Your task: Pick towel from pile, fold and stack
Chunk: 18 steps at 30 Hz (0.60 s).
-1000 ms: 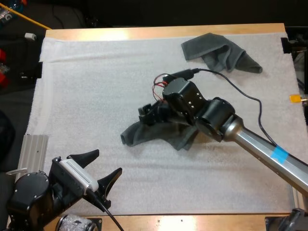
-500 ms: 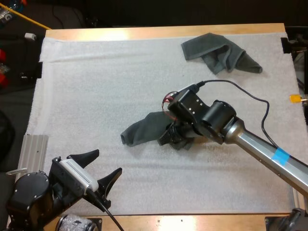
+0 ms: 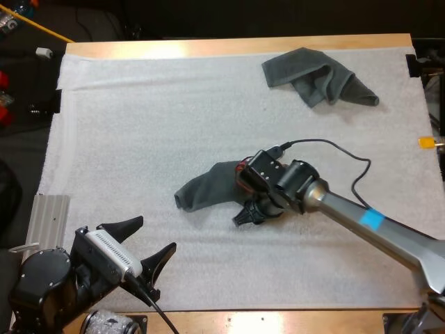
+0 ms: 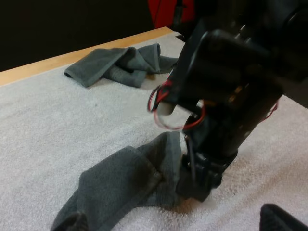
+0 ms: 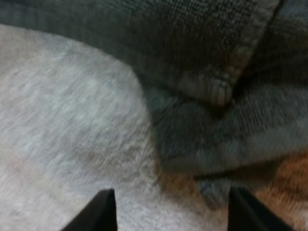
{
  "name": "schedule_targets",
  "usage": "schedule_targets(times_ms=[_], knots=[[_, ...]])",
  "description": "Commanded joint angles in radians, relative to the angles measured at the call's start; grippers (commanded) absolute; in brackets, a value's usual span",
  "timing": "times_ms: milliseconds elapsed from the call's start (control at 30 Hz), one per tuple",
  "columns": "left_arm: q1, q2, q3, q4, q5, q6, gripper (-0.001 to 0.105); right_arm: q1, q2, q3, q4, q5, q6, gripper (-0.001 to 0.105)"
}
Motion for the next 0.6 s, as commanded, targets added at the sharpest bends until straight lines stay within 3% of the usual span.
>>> schedule_targets(times_ms=[0, 367, 433, 567], knots=[[-0.003, 0.001, -0.006, 0.006, 0.007, -0.009, 0.068, 0.0, 0.021, -0.002, -0.012, 0.005, 0.009, 0.048], [-0.003, 0.001, -0.006, 0.021, 0.007, -0.009, 0.068, 0.0, 0.15, -0.002, -0.065, 0.067, 0.031, 0.048], [-0.003, 0.001, -0.006, 0.021, 0.007, -0.009, 0.068, 0.0, 0.156, -0.002, -0.072, 0.082, 0.031, 0.044], [-0.003, 0.001, -0.006, 0.021, 0.007, -0.009, 0.068, 0.0, 0.159, -0.002, -0.074, 0.124, 0.031, 0.021]])
